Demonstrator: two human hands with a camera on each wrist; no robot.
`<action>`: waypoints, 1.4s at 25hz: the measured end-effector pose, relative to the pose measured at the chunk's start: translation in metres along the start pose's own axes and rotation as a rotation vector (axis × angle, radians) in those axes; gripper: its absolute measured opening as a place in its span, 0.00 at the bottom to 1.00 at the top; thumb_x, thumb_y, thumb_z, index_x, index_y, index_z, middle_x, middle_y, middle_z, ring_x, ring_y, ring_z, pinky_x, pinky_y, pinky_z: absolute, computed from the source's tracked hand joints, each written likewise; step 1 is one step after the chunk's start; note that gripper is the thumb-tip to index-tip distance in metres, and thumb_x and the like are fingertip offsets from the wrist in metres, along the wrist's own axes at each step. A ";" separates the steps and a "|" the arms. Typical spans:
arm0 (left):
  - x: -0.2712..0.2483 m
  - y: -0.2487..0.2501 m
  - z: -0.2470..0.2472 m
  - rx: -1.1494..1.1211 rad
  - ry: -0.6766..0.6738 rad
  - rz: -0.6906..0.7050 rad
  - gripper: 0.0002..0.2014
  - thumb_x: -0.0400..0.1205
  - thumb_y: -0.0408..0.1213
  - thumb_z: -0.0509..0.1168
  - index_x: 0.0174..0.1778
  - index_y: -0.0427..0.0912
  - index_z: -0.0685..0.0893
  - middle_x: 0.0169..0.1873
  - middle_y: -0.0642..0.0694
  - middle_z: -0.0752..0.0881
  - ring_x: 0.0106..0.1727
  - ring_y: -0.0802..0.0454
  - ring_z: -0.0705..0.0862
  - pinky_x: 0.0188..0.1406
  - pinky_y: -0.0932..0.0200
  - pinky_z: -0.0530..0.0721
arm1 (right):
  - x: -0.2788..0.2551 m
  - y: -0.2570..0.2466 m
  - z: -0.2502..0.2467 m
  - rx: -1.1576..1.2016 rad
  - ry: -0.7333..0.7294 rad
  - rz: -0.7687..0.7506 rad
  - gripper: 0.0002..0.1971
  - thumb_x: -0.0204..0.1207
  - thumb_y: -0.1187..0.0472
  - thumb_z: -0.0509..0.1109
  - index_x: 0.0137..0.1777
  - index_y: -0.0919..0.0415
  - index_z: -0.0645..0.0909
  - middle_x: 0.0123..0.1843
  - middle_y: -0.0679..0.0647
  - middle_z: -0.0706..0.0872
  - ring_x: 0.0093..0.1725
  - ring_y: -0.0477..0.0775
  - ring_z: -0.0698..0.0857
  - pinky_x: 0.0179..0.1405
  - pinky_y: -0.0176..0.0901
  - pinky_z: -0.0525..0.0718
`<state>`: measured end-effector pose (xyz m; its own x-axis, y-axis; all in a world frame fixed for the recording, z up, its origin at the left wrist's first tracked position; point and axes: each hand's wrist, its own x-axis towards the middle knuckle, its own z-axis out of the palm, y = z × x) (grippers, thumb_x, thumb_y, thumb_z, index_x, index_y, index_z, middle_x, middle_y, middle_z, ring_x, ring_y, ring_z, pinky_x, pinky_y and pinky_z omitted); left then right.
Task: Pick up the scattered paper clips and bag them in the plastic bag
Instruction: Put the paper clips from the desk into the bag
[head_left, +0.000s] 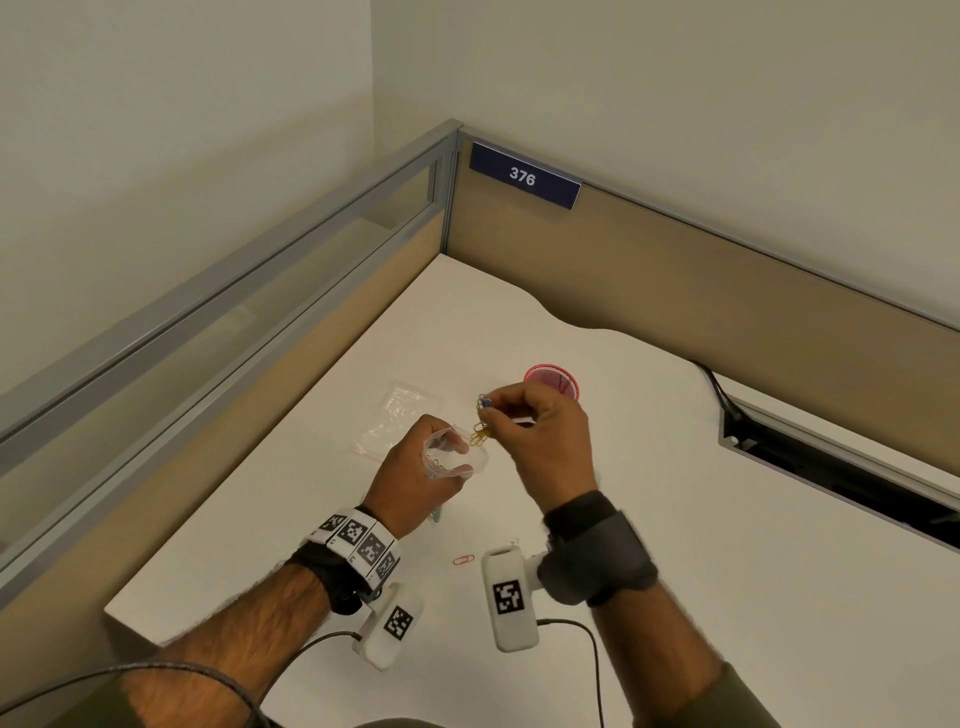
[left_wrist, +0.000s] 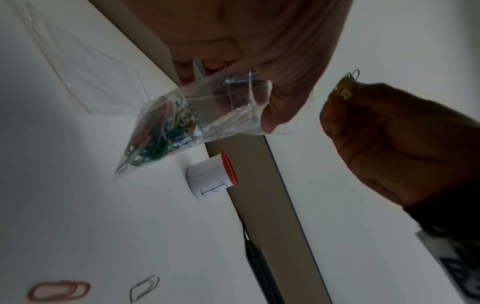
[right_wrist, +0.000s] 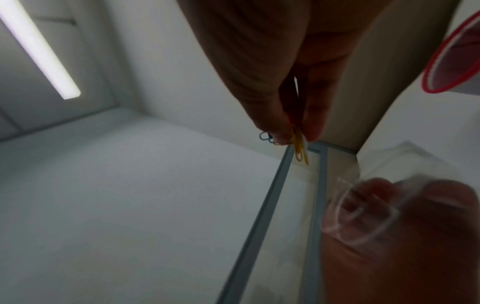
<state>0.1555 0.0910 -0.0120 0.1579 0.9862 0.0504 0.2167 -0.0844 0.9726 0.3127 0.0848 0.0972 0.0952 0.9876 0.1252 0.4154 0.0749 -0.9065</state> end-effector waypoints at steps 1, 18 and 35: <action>0.000 0.001 0.001 0.000 -0.003 0.006 0.20 0.74 0.31 0.78 0.53 0.54 0.79 0.51 0.53 0.88 0.60 0.56 0.85 0.63 0.51 0.85 | -0.001 -0.002 0.007 -0.030 0.005 -0.037 0.03 0.73 0.65 0.76 0.44 0.57 0.88 0.43 0.51 0.89 0.42 0.47 0.87 0.43 0.33 0.87; -0.001 0.002 -0.008 -0.053 0.038 -0.007 0.18 0.73 0.32 0.77 0.55 0.45 0.80 0.53 0.49 0.88 0.62 0.53 0.85 0.71 0.47 0.81 | -0.045 0.104 0.025 -0.690 -0.405 -0.059 0.09 0.78 0.60 0.67 0.55 0.53 0.85 0.54 0.51 0.86 0.55 0.54 0.81 0.55 0.47 0.82; -0.003 0.006 -0.011 -0.059 0.065 -0.017 0.17 0.71 0.36 0.75 0.54 0.43 0.80 0.52 0.49 0.88 0.61 0.53 0.86 0.68 0.54 0.81 | -0.049 0.176 -0.011 -0.914 -0.671 -0.121 0.12 0.78 0.63 0.64 0.58 0.55 0.85 0.56 0.52 0.83 0.55 0.56 0.80 0.53 0.47 0.82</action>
<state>0.1456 0.0894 -0.0036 0.0916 0.9947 0.0468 0.1613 -0.0612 0.9850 0.3913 0.0480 -0.0637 -0.3790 0.8760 -0.2982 0.9186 0.3172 -0.2358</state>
